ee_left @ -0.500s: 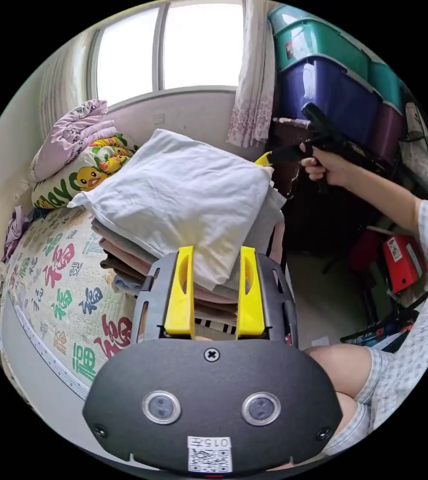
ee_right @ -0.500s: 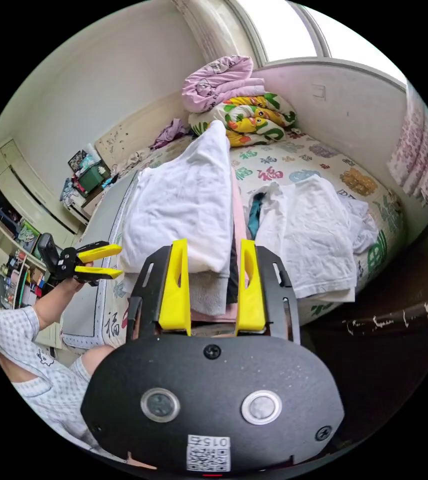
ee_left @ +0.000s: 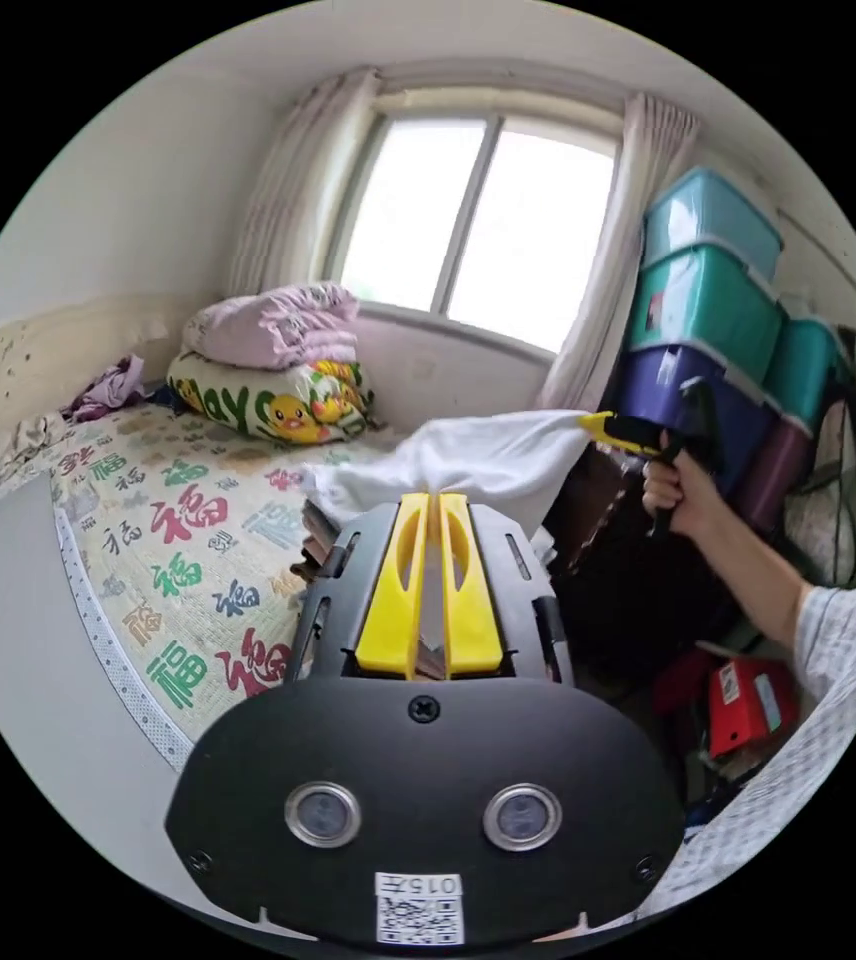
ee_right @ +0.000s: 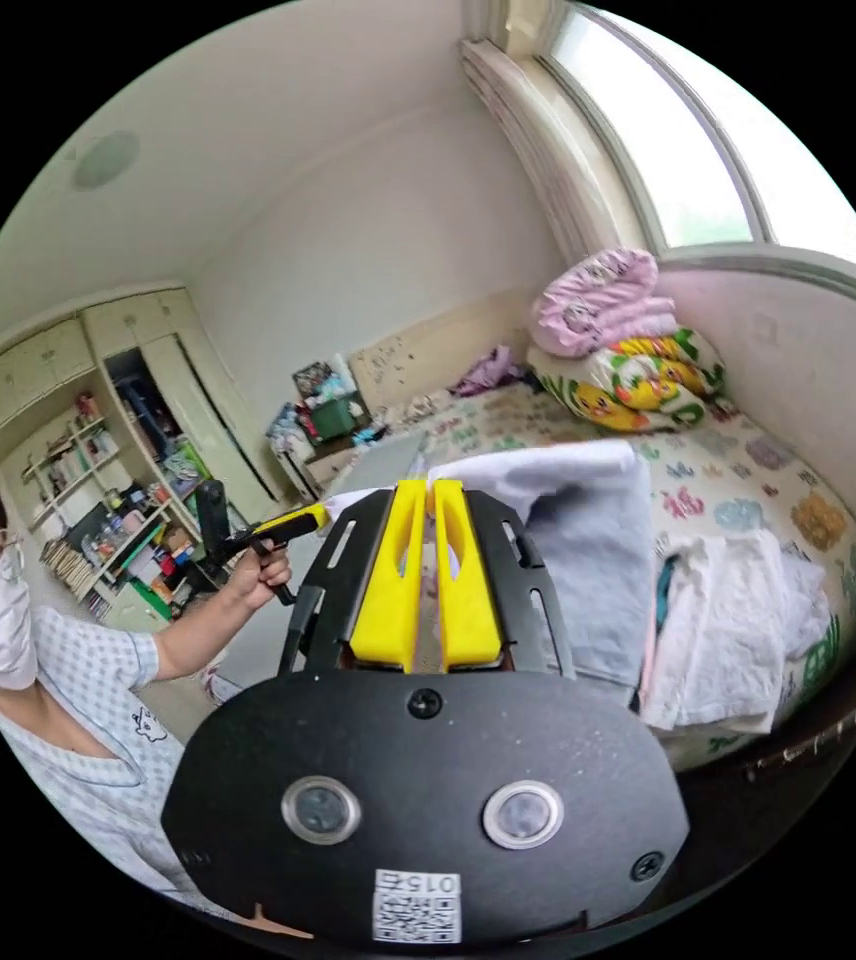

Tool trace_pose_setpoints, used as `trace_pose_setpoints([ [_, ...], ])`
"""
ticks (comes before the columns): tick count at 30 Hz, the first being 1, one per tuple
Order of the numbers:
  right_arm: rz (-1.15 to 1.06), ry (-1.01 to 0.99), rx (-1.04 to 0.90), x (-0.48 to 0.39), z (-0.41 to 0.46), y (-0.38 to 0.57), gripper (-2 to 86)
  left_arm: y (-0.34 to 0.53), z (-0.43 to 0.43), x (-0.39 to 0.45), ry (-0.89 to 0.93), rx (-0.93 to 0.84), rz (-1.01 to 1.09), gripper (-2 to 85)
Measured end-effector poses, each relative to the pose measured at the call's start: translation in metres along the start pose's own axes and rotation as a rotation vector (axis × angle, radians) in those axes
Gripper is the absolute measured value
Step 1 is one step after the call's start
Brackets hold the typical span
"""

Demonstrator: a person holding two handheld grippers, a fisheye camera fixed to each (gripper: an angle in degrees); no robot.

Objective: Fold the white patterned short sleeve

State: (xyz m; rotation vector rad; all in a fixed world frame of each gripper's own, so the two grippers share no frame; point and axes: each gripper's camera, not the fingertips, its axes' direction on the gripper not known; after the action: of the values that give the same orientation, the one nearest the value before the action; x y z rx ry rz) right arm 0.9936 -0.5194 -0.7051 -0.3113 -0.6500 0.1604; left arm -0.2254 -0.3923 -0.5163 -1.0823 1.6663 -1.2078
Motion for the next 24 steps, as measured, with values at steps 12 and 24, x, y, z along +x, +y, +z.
trace_pose_setpoints([
  [12, -0.119, -0.695, 0.392, -0.239, -0.033, -0.016, 0.3, 0.084, -0.422, 0.099, -0.048, 0.305, -0.001, 1.0],
  [24, -0.127, -0.631, 0.404, -0.398, -0.112, 0.076, 0.4, 0.203, -0.541, 0.117, 0.36, 0.419, -0.214, 0.9],
])
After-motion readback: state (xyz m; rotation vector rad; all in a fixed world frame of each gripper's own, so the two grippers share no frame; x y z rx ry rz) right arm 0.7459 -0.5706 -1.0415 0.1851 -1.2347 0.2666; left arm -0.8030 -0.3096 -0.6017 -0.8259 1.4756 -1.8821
